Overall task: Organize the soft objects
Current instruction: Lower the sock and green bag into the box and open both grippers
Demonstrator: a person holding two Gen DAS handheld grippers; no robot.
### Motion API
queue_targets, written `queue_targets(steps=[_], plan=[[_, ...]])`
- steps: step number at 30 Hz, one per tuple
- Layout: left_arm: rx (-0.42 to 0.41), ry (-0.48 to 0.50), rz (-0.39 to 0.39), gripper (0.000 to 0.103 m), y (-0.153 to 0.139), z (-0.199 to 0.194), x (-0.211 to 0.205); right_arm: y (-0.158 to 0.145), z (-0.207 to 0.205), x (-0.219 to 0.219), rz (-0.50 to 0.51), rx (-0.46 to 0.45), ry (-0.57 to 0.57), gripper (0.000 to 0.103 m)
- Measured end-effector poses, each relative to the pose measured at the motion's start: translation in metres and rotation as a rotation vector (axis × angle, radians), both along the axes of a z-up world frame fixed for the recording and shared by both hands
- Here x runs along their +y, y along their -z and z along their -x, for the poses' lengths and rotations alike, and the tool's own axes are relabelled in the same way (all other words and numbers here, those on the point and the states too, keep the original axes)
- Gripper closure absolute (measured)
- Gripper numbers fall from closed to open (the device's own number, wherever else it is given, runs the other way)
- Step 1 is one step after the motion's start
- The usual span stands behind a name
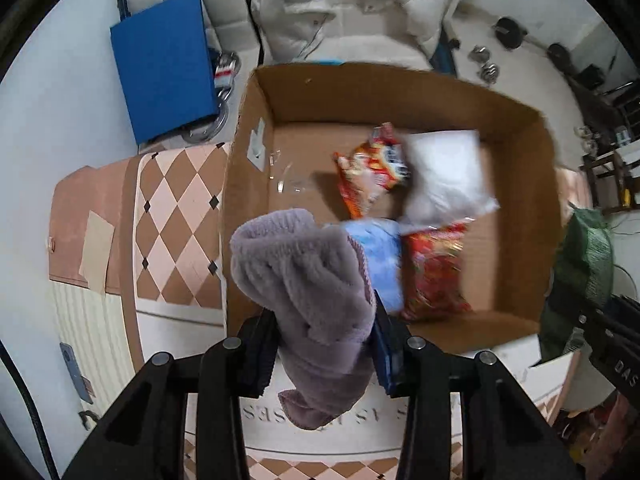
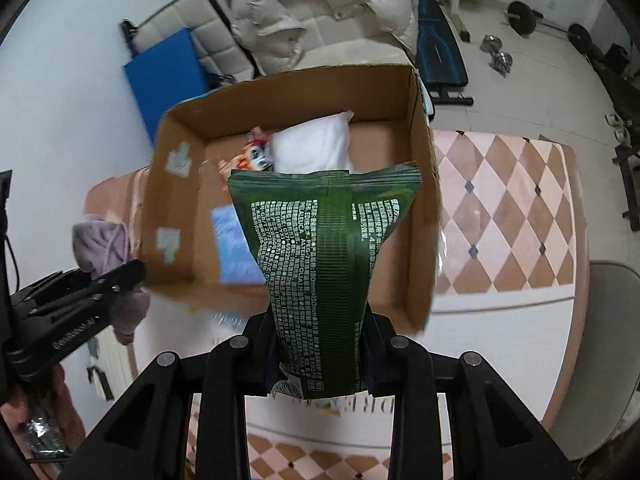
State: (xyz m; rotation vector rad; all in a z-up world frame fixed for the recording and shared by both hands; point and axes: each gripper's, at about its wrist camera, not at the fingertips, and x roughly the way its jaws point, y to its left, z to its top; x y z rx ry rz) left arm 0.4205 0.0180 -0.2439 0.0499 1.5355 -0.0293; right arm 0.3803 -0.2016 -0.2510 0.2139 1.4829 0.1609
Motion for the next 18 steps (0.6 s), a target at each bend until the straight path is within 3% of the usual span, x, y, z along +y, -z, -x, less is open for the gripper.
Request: queue_targets(steps=[8, 18], plan=[[0.171, 0.011, -0.038, 0.066, 0.062, -0.028, 0.0, 0.06, -0.038, 0.011, 0.086, 0.106, -0.002, 0.07], [0.225, 0.025, -0.045, 0.063, 0.085, -0.034, -0.003, 0.098, -0.046, 0.015, 0.131, 0.179, 0.005, 0.07]])
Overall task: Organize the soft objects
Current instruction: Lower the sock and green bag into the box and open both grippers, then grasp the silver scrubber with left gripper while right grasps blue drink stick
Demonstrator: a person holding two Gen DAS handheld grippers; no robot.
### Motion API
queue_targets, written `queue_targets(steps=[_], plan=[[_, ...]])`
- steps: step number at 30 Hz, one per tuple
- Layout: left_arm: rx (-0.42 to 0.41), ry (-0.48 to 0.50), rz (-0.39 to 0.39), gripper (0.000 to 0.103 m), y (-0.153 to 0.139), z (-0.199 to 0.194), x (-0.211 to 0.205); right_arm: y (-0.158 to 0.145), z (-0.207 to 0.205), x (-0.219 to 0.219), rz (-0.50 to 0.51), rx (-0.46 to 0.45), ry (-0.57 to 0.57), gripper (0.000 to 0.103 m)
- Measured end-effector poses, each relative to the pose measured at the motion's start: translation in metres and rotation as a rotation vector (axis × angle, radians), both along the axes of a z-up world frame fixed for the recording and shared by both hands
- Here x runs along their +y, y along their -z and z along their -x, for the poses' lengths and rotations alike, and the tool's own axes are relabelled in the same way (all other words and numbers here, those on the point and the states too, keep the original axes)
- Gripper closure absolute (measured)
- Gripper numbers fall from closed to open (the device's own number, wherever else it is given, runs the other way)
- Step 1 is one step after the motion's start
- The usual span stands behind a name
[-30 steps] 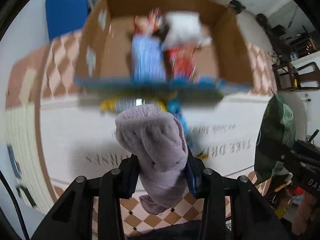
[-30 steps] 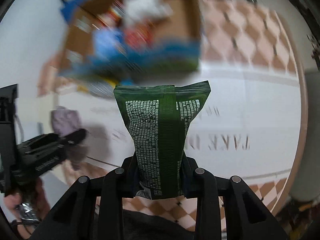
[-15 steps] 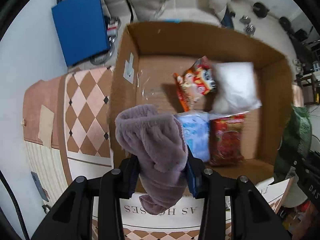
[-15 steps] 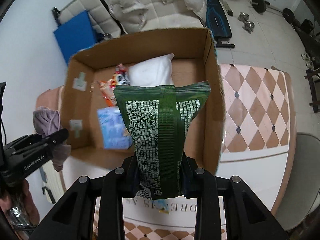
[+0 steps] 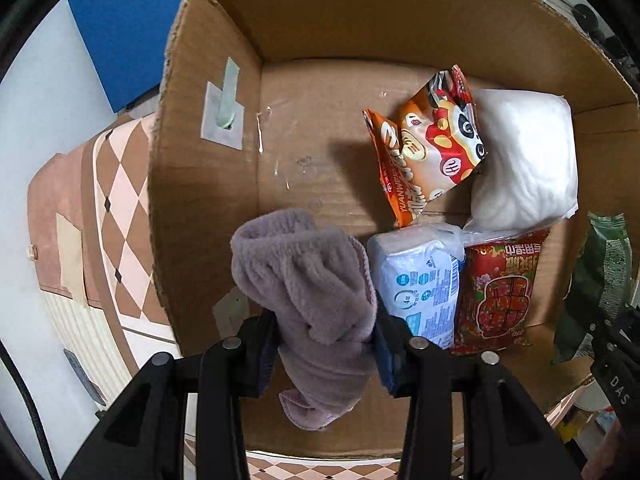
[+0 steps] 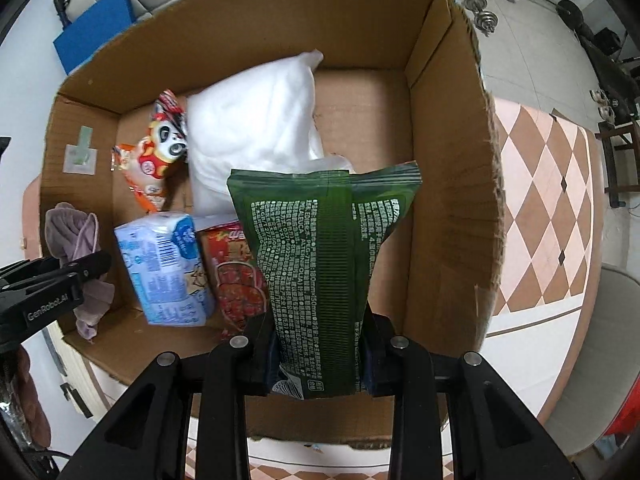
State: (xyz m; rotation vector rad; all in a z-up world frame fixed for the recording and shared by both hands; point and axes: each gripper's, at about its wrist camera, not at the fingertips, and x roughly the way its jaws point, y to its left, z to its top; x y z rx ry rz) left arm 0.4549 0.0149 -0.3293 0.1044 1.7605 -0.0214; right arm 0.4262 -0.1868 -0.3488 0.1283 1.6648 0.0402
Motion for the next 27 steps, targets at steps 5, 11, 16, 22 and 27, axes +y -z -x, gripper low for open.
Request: queue_targets(steps=[5, 11, 16, 22, 27], plan=[[0.06, -0.023, 0.05, 0.055, 0.007, -0.001, 0.003, 0.009, -0.004, 0.004, -0.02, 0.04, 0.0, 0.067], [0.018, -0.007, 0.066, 0.036, -0.015, 0.001, 0.006, -0.007, -0.005, 0.005, -0.025, 0.016, -0.006, 0.032], [-0.074, 0.009, 0.085, 0.008, -0.052, 0.013, 0.007, -0.034, 0.002, 0.01, -0.031, -0.044, -0.034, 0.005], [-0.236, -0.09, 0.062, 0.008, -0.083, 0.074, 0.022, -0.08, 0.059, 0.022, -0.032, -0.229, -0.113, 0.0], [-0.209, -0.226, 0.021, 0.008, -0.043, 0.142, 0.045, -0.058, 0.131, 0.033, -0.135, -0.249, -0.1, 0.0]])
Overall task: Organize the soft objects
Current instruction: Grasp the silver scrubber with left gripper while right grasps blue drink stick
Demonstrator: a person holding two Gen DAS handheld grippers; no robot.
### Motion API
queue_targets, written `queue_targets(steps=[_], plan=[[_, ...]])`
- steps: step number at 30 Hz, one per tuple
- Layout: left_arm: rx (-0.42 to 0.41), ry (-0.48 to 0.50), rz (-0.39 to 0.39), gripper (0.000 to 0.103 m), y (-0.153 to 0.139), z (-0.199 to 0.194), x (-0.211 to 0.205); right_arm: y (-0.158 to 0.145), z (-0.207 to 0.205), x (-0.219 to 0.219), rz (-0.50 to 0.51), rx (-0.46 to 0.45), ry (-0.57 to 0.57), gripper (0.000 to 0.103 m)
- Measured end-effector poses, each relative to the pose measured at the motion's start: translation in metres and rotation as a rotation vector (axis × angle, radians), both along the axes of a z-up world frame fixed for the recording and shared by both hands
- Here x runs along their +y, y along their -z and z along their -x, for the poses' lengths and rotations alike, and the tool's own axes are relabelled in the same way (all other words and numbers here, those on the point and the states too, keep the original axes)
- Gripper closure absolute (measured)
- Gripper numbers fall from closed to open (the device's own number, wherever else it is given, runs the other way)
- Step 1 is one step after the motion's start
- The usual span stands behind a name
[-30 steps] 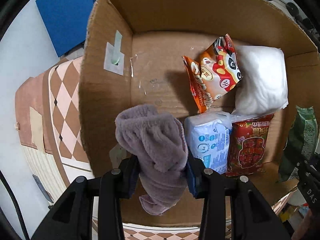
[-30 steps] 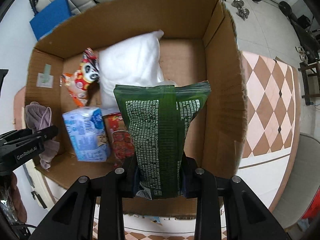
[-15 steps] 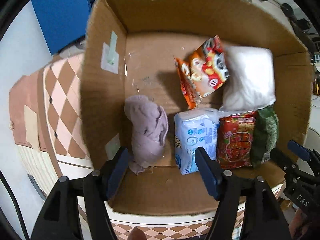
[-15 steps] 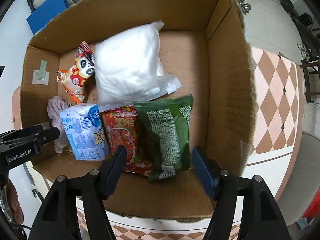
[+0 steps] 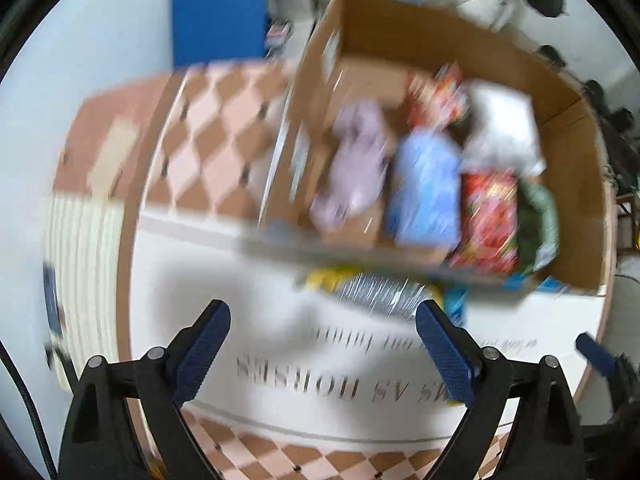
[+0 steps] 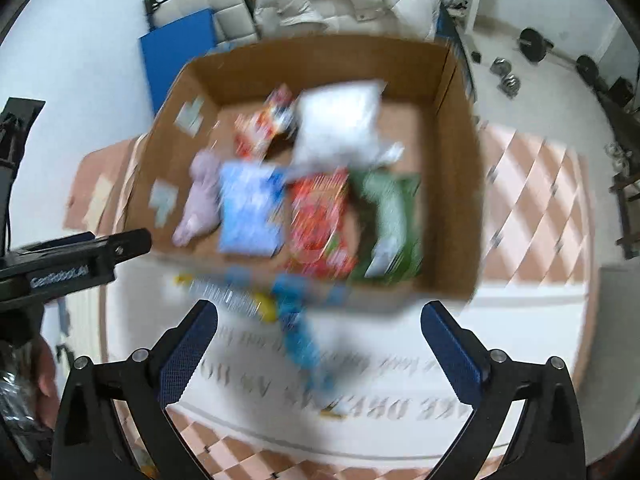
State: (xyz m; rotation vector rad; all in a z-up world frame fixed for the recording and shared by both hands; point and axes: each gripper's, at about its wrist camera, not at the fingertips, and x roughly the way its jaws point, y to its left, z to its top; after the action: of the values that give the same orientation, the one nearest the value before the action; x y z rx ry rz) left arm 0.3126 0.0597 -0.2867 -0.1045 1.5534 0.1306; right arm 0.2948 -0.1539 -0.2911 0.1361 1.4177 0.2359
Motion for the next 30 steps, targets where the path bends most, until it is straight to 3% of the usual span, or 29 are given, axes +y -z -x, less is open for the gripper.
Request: queue_targets(steps=[4, 7, 11, 14, 16, 19, 24, 30], plan=[[0.115, -0.099, 0.133, 0.008, 0.046, 0.015, 0.001, 0.055, 0.03, 0.006, 0.009, 0.101, 0.044, 0.0], [0.108, -0.119, 0.145, 0.008, 0.061, 0.014, -0.015, 0.081, 0.045, -0.001, 0.03, 0.122, 0.098, 0.003], [0.099, -0.123, 0.184, 0.008, 0.077, 0.007, -0.041, 0.089, 0.059, -0.012, 0.077, 0.092, 0.126, 0.003], [0.105, -0.106, 0.154, 0.008, 0.091, 0.001, -0.057, 0.088, 0.067, -0.018, 0.114, 0.074, 0.125, 0.003], [0.115, -0.076, 0.088, 0.008, 0.1, -0.002, -0.062, 0.089, 0.071, -0.022, 0.129, 0.07, 0.126, 0.004], [0.141, -0.071, 0.032, 0.008, 0.108, 0.004, -0.046, 0.09, 0.077, -0.028, 0.135, 0.077, 0.127, 0.005], [0.181, -0.154, 0.009, 0.008, 0.102, 0.037, 0.022, 0.088, 0.086, -0.035, 0.129, 0.073, 0.112, 0.005], [0.159, -0.184, 0.04, 0.008, 0.08, 0.047, 0.052, 0.091, 0.07, -0.016, 0.085, 0.086, 0.071, 0.005]])
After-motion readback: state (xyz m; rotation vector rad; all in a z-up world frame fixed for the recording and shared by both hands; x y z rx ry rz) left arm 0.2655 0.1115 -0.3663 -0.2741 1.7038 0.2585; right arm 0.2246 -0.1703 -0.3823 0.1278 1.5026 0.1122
